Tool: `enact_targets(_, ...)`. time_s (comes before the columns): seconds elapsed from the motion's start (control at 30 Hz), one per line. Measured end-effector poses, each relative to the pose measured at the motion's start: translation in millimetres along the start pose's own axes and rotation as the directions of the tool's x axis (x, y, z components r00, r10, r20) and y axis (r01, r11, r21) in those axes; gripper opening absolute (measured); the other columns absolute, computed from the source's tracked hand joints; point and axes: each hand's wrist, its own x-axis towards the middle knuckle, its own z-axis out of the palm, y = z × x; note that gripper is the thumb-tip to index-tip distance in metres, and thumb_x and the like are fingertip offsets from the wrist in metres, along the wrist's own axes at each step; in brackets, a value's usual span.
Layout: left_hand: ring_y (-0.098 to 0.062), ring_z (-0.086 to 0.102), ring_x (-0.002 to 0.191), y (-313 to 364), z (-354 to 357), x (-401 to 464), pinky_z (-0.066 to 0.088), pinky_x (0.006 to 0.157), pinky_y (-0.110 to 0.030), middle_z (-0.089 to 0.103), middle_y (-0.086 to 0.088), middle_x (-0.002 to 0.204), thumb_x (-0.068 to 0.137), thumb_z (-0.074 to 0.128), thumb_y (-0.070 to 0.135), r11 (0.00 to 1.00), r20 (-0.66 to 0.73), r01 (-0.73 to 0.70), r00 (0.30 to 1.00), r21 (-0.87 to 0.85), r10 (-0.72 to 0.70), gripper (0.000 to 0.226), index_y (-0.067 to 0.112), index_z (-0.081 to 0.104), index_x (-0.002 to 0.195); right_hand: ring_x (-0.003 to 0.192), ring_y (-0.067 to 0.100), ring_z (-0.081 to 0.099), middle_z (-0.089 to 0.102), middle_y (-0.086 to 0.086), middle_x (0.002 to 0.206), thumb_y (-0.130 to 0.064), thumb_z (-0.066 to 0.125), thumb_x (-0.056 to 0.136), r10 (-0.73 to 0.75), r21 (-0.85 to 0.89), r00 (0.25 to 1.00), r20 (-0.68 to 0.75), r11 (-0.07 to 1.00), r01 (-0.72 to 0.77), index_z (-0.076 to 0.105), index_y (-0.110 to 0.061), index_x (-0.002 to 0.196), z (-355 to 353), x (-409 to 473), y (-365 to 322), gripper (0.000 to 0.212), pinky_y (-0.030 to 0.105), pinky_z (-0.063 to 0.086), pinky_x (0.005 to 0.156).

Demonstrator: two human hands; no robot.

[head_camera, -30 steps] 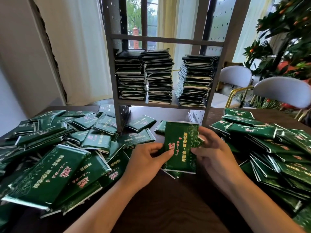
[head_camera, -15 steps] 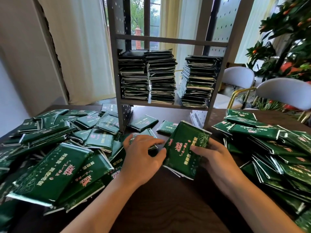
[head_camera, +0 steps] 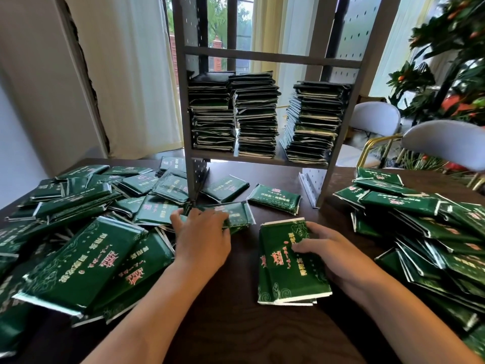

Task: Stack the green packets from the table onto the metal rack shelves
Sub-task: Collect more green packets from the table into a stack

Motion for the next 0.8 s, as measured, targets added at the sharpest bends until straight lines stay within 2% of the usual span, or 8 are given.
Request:
enact_targets(0.1,-0.012,0.055,0.116,1,1,-2,0.013,0.106,-0.039,0.067,0.015,0.118,0.1,0.052,0.031,0.997,-0.077,-0.07,0.995,-0.019,0.068,0.028,0.038,0.065,0.123,0.09,0.04,0.073,0.076,0.02,0.101,0.001,0.062,0.09,-0.004,-0.003,1.0,-0.011,1.0,0.004,0.06,-0.011,0.125,1,0,0,0.036,0.049,0.061,0.083)
enact_targets(0.17,-0.011,0.06,0.109,1,2,-1,0.017,0.103,-0.036,0.069,0.015,0.113,0.098,0.055,0.029,0.99,-0.145,-0.099,0.986,-0.097,0.084,0.026,0.036,0.069,0.118,0.091,0.041,0.073,0.076,0.021,0.101,0.001,0.063,0.09,-0.003,0.003,1.0,-0.023,1.0,0.003,0.059,-0.011,0.126,1,1,0,0.038,0.051,0.06,0.085)
enact_targets(0.33,-0.014,0.066,0.091,6,5,-3,0.037,0.095,-0.033,0.072,0.013,0.098,0.091,0.066,0.025,0.94,-0.295,-0.179,0.951,-0.29,0.091,0.021,0.03,0.074,0.109,0.095,0.042,0.073,0.076,0.02,0.103,0.0,0.064,0.09,0.0,0.013,1.0,-0.03,1.0,0.0,0.059,-0.013,0.127,0,3,2,0.039,0.056,0.057,0.09)
enact_targets(0.5,-0.002,0.065,0.085,16,1,-8,0.048,0.073,-0.009,0.071,0.012,0.096,0.09,0.071,0.014,0.817,-0.44,-0.303,0.895,-0.491,0.067,0.017,0.02,0.073,0.106,0.091,0.039,0.074,0.076,0.019,0.101,0.001,0.063,0.09,0.012,0.035,0.998,-0.055,0.999,-0.01,0.062,-0.012,0.121,-1,5,3,0.034,0.054,0.058,0.087)
enact_targets(0.6,0.001,0.066,0.084,22,-2,-14,0.055,0.067,-0.016,0.068,0.021,0.087,0.091,0.072,0.017,0.691,-0.39,-0.272,0.921,-0.669,-0.015,0.013,0.023,0.072,0.103,0.091,0.038,0.074,0.076,0.018,0.101,0.001,0.062,0.091,0.001,0.056,0.998,-0.065,0.998,0.002,0.062,-0.013,0.121,-2,6,4,0.033,0.052,0.059,0.084)
enact_targets(0.67,0.001,0.067,0.083,24,-5,-17,0.057,0.064,-0.021,0.069,0.019,0.084,0.091,0.072,0.02,0.618,-0.323,-0.248,0.947,-0.746,-0.009,0.011,0.028,0.071,0.099,0.093,0.038,0.074,0.076,0.018,0.101,0.002,0.061,0.092,-0.021,0.06,0.997,-0.07,0.998,0.025,0.063,-0.013,0.119,0,5,3,0.031,0.054,0.059,0.086)
enact_targets(0.73,-0.003,0.069,0.084,25,-6,-19,0.057,0.065,-0.023,0.071,0.018,0.092,0.092,0.069,0.029,0.545,-0.241,-0.262,0.964,-0.797,0.112,0.008,0.029,0.072,0.099,0.093,0.037,0.074,0.076,0.018,0.102,0.003,0.061,0.092,-0.04,0.062,0.996,-0.077,0.997,0.044,0.064,-0.014,0.118,2,4,3,0.031,0.055,0.058,0.087)
enact_targets(0.8,-0.006,0.069,0.094,28,-3,-22,0.058,0.074,-0.025,0.073,0.016,0.102,0.092,0.06,0.044,0.488,-0.107,-0.235,0.955,-0.841,0.277,0.029,0.024,0.076,0.105,0.09,0.036,0.074,0.076,0.018,0.102,0.004,0.06,0.091,-0.061,0.051,0.996,-0.069,0.997,0.064,0.066,-0.014,0.118,3,2,3,0.033,0.051,0.06,0.084)
